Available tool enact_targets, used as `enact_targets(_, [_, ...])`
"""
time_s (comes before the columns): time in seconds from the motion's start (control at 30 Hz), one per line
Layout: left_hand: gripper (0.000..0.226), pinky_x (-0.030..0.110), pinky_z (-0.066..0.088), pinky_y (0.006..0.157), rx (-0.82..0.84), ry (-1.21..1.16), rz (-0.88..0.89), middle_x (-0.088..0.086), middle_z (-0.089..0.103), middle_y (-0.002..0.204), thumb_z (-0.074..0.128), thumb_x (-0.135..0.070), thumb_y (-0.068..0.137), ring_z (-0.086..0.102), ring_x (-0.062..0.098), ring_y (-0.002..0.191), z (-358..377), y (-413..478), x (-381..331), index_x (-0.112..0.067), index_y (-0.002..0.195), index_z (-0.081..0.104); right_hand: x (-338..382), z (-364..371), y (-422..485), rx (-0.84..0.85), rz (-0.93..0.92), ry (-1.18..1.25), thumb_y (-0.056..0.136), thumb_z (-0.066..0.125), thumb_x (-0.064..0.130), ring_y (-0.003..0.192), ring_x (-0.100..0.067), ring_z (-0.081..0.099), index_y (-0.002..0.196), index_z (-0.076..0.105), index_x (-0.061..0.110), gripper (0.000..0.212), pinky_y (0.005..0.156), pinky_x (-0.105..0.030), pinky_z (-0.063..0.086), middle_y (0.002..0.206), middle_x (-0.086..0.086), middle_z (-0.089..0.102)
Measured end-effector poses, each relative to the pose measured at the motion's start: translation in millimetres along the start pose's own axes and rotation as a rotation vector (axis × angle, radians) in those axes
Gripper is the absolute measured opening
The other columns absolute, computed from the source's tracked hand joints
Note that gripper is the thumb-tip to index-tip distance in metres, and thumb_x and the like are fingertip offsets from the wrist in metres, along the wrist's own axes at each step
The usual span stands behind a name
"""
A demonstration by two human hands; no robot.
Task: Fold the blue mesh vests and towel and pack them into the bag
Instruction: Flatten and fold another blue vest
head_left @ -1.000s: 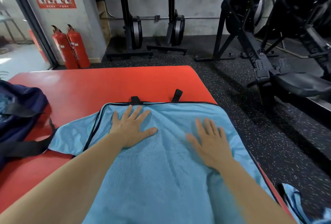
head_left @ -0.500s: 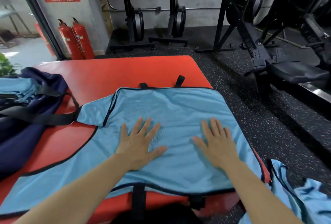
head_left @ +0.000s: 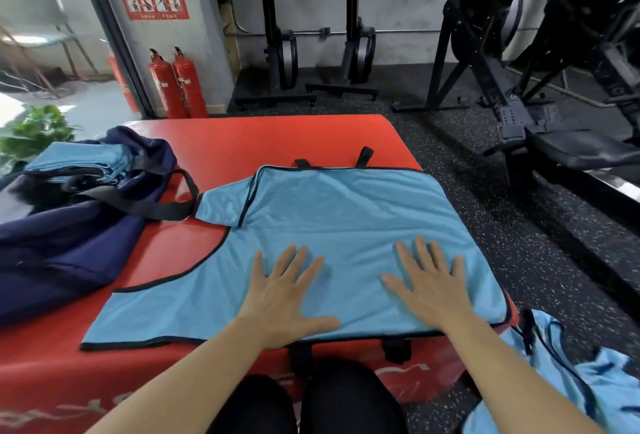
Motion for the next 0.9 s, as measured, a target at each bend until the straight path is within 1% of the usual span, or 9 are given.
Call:
enact_targets(0.13, [0.111, 0.062, -0.013, 0.114, 0.059, -0.014, 0.021, -0.005, -0.023, 0.161, 0.004, -0.1, 0.058, -0.026, 0.015, 0.147, 5.0, -7.3, -0.7, -0.043, 0.151, -0.016, -1.7, -5.7, 1.6, 0.042, -0.036, -0.006, 0.05, -0.03, 0.088, 0.148, -0.025, -0.019, 0.152, -0.016, 0.04, 0.113, 0.117, -0.058, -0.002, 0.161, 0.002, -0.021])
enact_targets(0.23, [0.105, 0.057, -0.008, 0.118, 0.046, -0.076, -0.026, -0.002, -0.018, 0.163, 0.003, -0.094, 0.063, -0.021, 0.015, 0.148, -3.2, -0.1, 10.0, -0.04, 0.154, -0.008, 2.6, -12.8, -0.6, 0.075, -0.014, 0.011, 0.054, -0.019, 0.086, 0.149, -0.025, -0.018, 0.152, -0.014, 0.038, 0.109, 0.117, -0.058, -0.003, 0.162, 0.0, -0.02])
enact_targets(0.33, [0.101, 0.048, -0.005, 0.122, 0.034, -0.154, -0.092, 0.001, -0.011, 0.164, 0.007, -0.087, 0.071, -0.016, 0.016, 0.15, -19.7, 19.5, 30.6, -0.033, 0.156, -0.001, 21.2, -29.3, 9.0, 0.037, -0.02, 0.03, 0.042, -0.032, 0.088, 0.149, -0.024, -0.017, 0.152, -0.016, 0.036, 0.123, 0.117, -0.057, -0.006, 0.162, -0.003, -0.019])
enact_targets(0.4, [0.089, 0.043, -0.003, 0.123, 0.042, -0.173, -0.094, 0.003, -0.007, 0.165, 0.019, -0.079, 0.085, -0.011, 0.018, 0.151, -27.8, 37.0, 42.5, -0.029, 0.157, 0.002, 46.5, -38.6, 23.6, 0.009, -0.078, 0.032, 0.034, -0.039, 0.087, 0.149, -0.023, -0.018, 0.152, -0.016, 0.036, 0.131, 0.117, -0.056, -0.008, 0.162, -0.003, -0.02])
enact_targets(0.53, [0.075, 0.044, 0.003, 0.122, 0.079, -0.168, -0.107, 0.004, 0.004, 0.165, 0.024, -0.067, 0.096, -0.001, 0.022, 0.152, -27.9, 70.8, 70.9, -0.028, 0.157, 0.006, 108.0, -49.6, 60.0, -0.023, -0.202, 0.058, 0.033, -0.04, 0.086, 0.149, -0.022, -0.019, 0.154, -0.011, 0.035, 0.134, 0.115, -0.057, -0.013, 0.162, -0.005, -0.016])
enact_targets(0.7, [0.074, 0.055, -0.008, 0.118, 0.09, 0.03, -0.173, -0.001, 0.003, 0.164, 0.01, -0.074, 0.091, 0.0, 0.022, 0.151, -28.9, 100.6, 127.5, -0.036, 0.155, 0.004, 136.8, -37.4, 99.3, -0.003, -0.206, 0.044, 0.033, -0.04, 0.083, 0.149, -0.024, -0.017, 0.154, -0.01, 0.034, 0.133, 0.115, -0.06, -0.01, 0.163, -0.004, -0.016])
enact_targets(0.77, [0.077, 0.062, -0.013, 0.112, 0.053, 0.224, -0.251, 0.002, 0.011, 0.163, 0.003, -0.075, 0.089, 0.004, 0.023, 0.15, -39.0, 112.7, 164.1, -0.035, 0.155, 0.007, 135.3, -26.2, 105.7, -0.009, -0.203, 0.047, 0.036, -0.041, 0.084, 0.149, -0.024, -0.019, 0.154, -0.01, 0.034, 0.132, 0.115, -0.059, -0.011, 0.162, -0.002, -0.019])
enact_targets(0.83, [0.065, 0.068, -0.013, 0.109, 0.017, 0.483, -0.325, 0.004, 0.02, 0.16, 0.015, -0.062, 0.099, 0.005, 0.026, 0.15, -54.6, 124.5, 201.7, -0.03, 0.155, 0.014, 133.9, -20.1, 107.5, -0.023, -0.215, 0.047, 0.043, -0.04, 0.083, 0.148, -0.024, -0.021, 0.154, -0.012, 0.035, 0.124, 0.115, -0.058, -0.011, 0.161, -0.001, -0.022])
enact_targets(0.9, [0.051, 0.067, -0.009, 0.11, -0.031, 0.6, -0.422, 0.002, 0.038, 0.15, 0.034, -0.039, 0.1, 0.015, 0.029, 0.146, -75.8, 132.9, 226.9, -0.026, 0.15, 0.033, 133.8, -20.5, 110.2, -0.036, -0.231, 0.039, 0.05, -0.036, 0.082, 0.148, -0.025, -0.021, 0.154, -0.012, 0.035, 0.116, 0.116, -0.058, -0.011, 0.161, -0.001, -0.022])
Point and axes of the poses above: each hand's wrist, its own y-axis towards the middle knuckle, its own z-axis out of the palm, x = y × z, the point moved 3 cm from there along y, towards the middle knuckle
